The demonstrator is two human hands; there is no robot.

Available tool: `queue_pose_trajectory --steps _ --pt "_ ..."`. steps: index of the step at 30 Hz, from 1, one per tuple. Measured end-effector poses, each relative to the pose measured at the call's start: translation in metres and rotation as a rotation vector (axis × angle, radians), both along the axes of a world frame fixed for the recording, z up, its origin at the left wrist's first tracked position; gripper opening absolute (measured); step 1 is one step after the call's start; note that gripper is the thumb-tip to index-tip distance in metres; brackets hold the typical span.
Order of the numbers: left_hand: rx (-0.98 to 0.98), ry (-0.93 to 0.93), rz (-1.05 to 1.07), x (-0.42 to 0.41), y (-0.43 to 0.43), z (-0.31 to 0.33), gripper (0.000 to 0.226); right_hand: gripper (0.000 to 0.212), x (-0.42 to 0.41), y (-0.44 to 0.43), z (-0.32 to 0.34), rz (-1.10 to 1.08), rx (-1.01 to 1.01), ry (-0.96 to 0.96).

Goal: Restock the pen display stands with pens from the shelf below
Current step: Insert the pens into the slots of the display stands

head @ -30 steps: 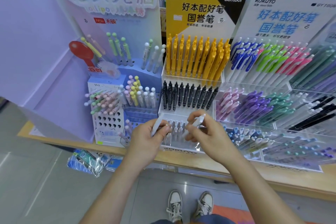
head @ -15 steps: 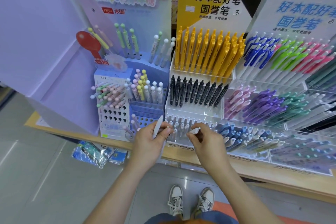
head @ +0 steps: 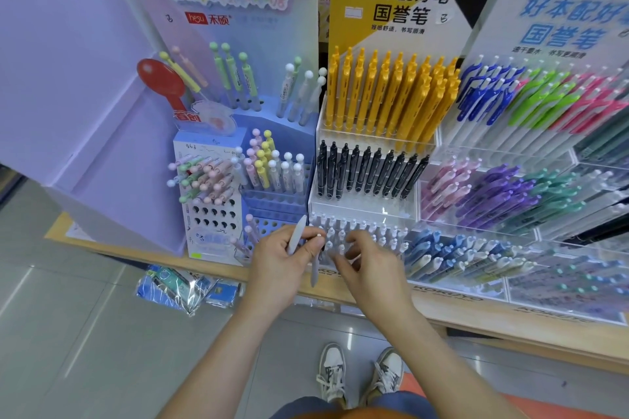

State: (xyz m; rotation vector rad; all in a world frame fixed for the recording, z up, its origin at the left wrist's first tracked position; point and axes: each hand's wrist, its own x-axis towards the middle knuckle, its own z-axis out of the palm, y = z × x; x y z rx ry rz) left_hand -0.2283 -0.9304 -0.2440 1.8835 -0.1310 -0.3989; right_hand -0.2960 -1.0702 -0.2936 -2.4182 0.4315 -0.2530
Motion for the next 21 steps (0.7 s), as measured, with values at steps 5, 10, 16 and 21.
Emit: queue_pose_trajectory --steps 5,10,16,21 --pt "-0.014 0.006 -0.002 0.001 -0.001 0.003 0.018 0.017 -0.003 -0.006 -0.002 0.059 -0.06 -0.097" --pt "-0.016 0.006 -0.001 0.001 -0.002 0.003 0.015 0.017 0.003 -0.008 -0.001 0.075 -0.139 -0.183" --pt "-0.064 0.041 0.03 0.0 -0.003 0.008 0.016 0.008 0.004 -0.008 -0.003 0.096 -0.235 -0.19" --pt "-0.114 0.095 0.051 -0.003 -0.004 0.019 0.013 0.012 0.005 -0.01 -0.004 0.13 -0.208 -0.143"
